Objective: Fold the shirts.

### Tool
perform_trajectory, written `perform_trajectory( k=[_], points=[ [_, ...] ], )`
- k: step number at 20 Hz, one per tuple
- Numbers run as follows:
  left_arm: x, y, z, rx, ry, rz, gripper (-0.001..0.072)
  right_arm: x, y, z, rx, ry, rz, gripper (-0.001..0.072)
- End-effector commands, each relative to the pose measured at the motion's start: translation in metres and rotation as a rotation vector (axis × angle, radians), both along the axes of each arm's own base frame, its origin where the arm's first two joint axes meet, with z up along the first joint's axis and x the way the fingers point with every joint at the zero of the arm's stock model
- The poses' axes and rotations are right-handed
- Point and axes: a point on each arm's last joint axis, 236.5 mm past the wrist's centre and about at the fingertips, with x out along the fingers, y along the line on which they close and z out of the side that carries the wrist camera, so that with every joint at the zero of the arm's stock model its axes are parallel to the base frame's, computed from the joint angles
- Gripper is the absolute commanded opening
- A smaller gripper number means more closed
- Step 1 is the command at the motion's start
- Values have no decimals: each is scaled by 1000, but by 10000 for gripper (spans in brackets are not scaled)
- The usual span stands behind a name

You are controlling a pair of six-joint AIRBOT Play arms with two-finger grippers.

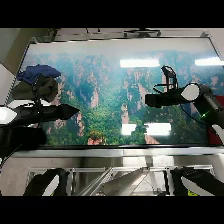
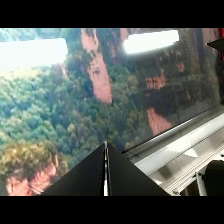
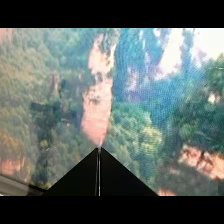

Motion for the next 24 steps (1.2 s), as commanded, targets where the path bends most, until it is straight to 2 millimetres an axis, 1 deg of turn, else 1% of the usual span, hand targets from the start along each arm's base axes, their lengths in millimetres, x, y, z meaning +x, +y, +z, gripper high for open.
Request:
perform_trajectory(
  k=[1, 11, 13, 14, 16, 17, 18, 19, 21, 22, 24],
  points=[
    [0, 0, 0, 1, 0, -1, 11, 0, 0, 0, 1, 0, 1, 15],
    [0, 0, 0, 1, -1, -1, 11, 0, 0, 0, 0, 0, 1, 15],
    [4, 3, 0, 8, -15, 12, 10, 0, 0, 0, 0, 0, 1, 15],
    [8, 8, 0, 28, -27, 26, 10, 0, 0, 0, 0, 0, 1, 15],
    [20, 34, -2, 117, -36, 64, 11, 0, 0, 0, 0, 0, 1, 15],
    [28, 52, -1, 161, -34, 93, 112, 0, 0, 0, 0, 0, 1, 15],
    [39, 70, 4, 186, -35, 138, 402, 0, 0, 0, 0, 0, 1, 15],
    [52, 94, 9, 209, -40, 200, 720, 0, 0, 0, 0, 1, 1, 15],
    [77, 145, 14, 243, -24, 319, 714, 0, 0, -1, -1, 4, 1, 15],
    [87, 172, 11, 263, -6, 371, 714, 0, 0, -2, -1, 5, 1, 15],
    [108, 231, -1, 343, 20, 450, 714, 0, 0, -1, 0, 4, 1, 15]
  ],
)
